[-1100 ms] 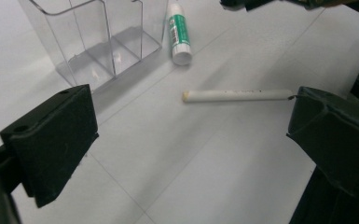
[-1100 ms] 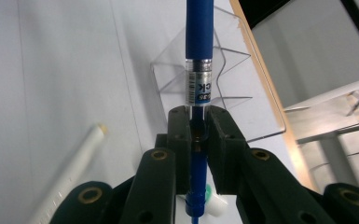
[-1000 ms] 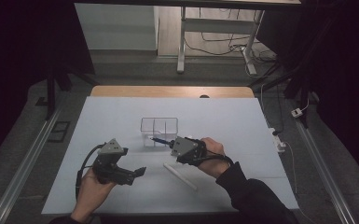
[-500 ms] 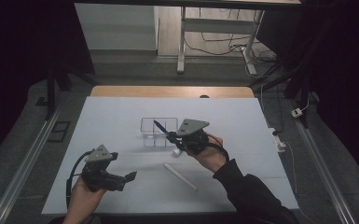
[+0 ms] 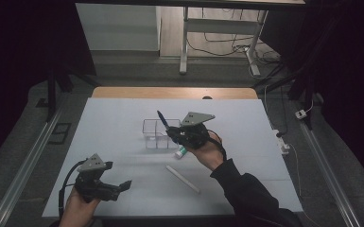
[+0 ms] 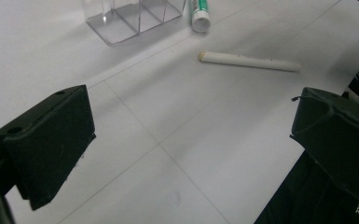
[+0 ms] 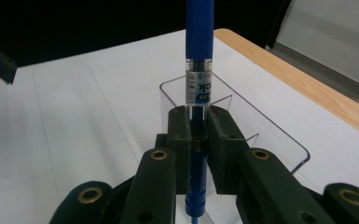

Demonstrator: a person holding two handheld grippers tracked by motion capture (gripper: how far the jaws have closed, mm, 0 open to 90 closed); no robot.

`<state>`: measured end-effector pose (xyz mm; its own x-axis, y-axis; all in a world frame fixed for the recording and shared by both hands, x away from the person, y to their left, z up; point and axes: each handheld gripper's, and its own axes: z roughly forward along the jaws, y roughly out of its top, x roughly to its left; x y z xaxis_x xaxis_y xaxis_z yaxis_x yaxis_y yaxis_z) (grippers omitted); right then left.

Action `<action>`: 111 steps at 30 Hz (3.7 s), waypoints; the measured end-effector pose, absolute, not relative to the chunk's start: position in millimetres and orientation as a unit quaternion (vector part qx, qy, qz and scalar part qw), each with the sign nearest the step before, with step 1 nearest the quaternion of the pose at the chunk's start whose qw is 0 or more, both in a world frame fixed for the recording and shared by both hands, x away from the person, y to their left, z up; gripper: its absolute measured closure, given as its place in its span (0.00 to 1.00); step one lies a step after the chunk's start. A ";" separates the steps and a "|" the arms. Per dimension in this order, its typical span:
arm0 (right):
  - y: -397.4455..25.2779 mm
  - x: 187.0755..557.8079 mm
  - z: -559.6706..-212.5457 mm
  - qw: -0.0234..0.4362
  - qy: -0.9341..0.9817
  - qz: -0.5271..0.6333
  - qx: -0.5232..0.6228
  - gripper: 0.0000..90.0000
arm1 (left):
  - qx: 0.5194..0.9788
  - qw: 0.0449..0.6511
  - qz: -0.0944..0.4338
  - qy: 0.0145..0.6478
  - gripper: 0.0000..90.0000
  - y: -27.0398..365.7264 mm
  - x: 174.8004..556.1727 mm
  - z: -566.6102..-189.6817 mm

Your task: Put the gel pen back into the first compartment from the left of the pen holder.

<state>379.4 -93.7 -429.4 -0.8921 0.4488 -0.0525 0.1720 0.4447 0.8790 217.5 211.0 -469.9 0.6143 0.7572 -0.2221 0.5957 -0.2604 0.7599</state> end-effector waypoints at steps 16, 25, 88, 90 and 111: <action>-72.8 397.6 -431.6 0.125 0.806 0.534 0.223 0.89 | 0.771 0.429 0.098 0.461 0.00 235.8 199.4 -478.4; -54.6 403.4 -434.8 0.129 0.795 0.549 0.225 0.89 | 0.768 0.422 0.105 0.470 0.00 243.3 192.7 -481.2; -34.8 404.9 -445.1 0.135 0.812 0.513 0.242 0.48 | 0.772 0.410 0.117 0.472 0.00 243.9 190.3 -480.6; -37.3 402.7 -443.5 0.134 0.817 0.509 0.238 0.45 | 0.771 0.410 0.118 0.472 0.00 243.8 190.2 -480.6; -61.2 382.1 -437.2 0.087 0.858 0.457 0.218 0.14 | 0.773 0.408 0.117 0.472 0.00 242.7 190.5 -480.7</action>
